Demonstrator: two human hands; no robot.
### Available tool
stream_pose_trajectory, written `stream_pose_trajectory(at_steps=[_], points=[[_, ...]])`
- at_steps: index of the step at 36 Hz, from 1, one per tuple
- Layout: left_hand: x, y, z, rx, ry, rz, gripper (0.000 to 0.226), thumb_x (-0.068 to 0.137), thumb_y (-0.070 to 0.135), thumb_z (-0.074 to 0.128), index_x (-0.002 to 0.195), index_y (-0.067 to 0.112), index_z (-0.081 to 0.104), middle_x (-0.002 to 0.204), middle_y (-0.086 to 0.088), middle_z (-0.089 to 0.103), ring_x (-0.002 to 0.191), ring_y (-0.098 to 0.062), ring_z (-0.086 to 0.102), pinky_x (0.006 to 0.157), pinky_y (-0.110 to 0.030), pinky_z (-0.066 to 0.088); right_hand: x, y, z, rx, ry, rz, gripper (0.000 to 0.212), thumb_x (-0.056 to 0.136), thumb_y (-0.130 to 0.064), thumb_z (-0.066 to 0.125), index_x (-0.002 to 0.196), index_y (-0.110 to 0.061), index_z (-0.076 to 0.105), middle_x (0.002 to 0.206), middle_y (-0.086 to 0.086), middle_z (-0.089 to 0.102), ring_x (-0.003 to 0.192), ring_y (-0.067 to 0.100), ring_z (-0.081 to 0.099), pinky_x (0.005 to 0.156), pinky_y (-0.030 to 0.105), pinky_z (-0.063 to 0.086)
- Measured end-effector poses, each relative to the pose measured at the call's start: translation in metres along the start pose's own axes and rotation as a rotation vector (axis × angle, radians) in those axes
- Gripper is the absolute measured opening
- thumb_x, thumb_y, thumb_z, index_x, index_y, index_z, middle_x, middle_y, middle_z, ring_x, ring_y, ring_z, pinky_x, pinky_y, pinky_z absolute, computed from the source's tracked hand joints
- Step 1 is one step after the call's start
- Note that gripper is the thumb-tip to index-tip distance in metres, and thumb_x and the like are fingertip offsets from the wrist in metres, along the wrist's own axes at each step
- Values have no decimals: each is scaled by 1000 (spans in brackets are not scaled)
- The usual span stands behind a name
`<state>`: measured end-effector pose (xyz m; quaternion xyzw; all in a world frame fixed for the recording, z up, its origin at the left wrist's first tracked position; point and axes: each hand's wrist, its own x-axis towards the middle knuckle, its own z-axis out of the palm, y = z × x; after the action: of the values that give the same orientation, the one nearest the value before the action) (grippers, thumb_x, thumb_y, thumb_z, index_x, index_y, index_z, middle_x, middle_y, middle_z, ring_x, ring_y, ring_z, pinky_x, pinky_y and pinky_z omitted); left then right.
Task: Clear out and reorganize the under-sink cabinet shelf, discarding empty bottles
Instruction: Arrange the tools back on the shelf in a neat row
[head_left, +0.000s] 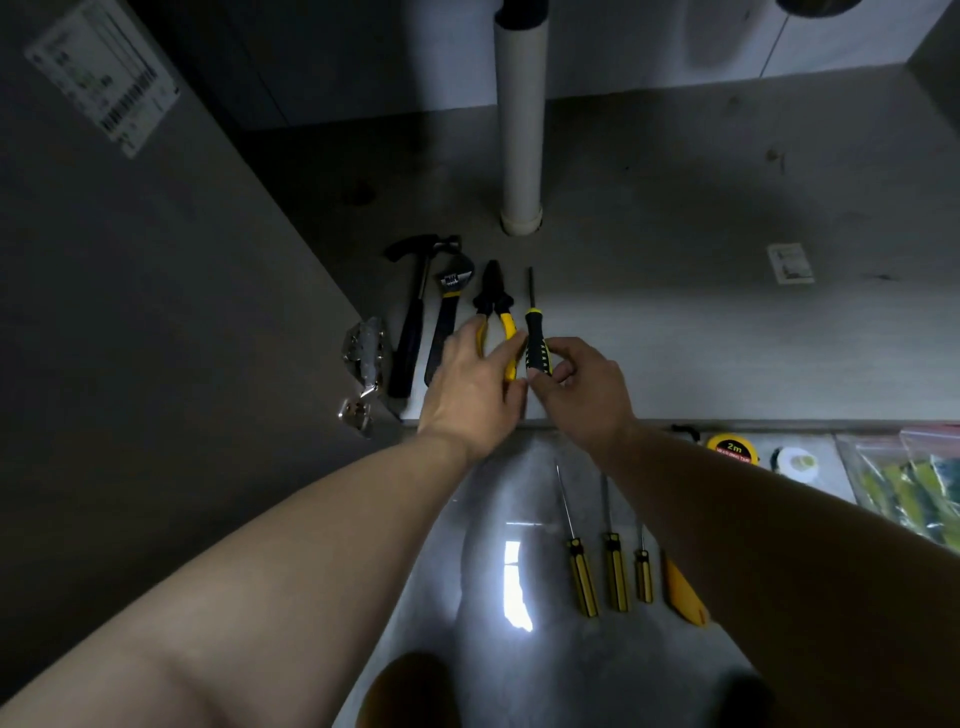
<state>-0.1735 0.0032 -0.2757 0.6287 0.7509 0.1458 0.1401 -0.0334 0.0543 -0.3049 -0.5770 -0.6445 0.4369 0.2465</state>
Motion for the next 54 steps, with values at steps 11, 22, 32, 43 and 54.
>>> stream_pose_trajectory(at_steps=[11,22,32,43,54], points=[[1,-5,2,-12,-3,-12,55,99,16,59,151,29,46,164,-10,19,151,-28,19,114,-47,42,7,-4,8,9,43,61,31,89,-36,69,119,-35,63,80,-7,65,100,26,61,91,45,51],[-1,-9,1,10,-2,-28,56,99,14,58,151,29,46,165,-13,19,151,-29,18,116,-38,37,3,-9,9,-86,70,53,34,88,-41,69,120,-33,63,79,-11,65,102,24,62,93,42,50],[-17,0,2,139,92,-10,46,97,21,59,142,22,50,150,-8,39,140,-28,35,108,-42,39,-5,-17,-11,13,-83,118,44,91,-42,69,127,-18,59,78,-7,58,93,21,65,89,36,52],[-110,25,62,96,-327,348,37,94,25,60,130,24,53,110,-8,54,100,-30,57,79,-38,47,-78,36,-79,-313,-728,223,11,96,-15,63,102,-8,69,88,8,69,78,25,68,69,34,55],[-154,23,116,-28,-690,82,62,95,34,61,153,30,38,143,-8,41,127,-29,52,106,-41,48,-123,98,-36,-732,-735,-65,35,89,-23,68,121,-19,57,118,10,57,107,28,62,88,38,53]])
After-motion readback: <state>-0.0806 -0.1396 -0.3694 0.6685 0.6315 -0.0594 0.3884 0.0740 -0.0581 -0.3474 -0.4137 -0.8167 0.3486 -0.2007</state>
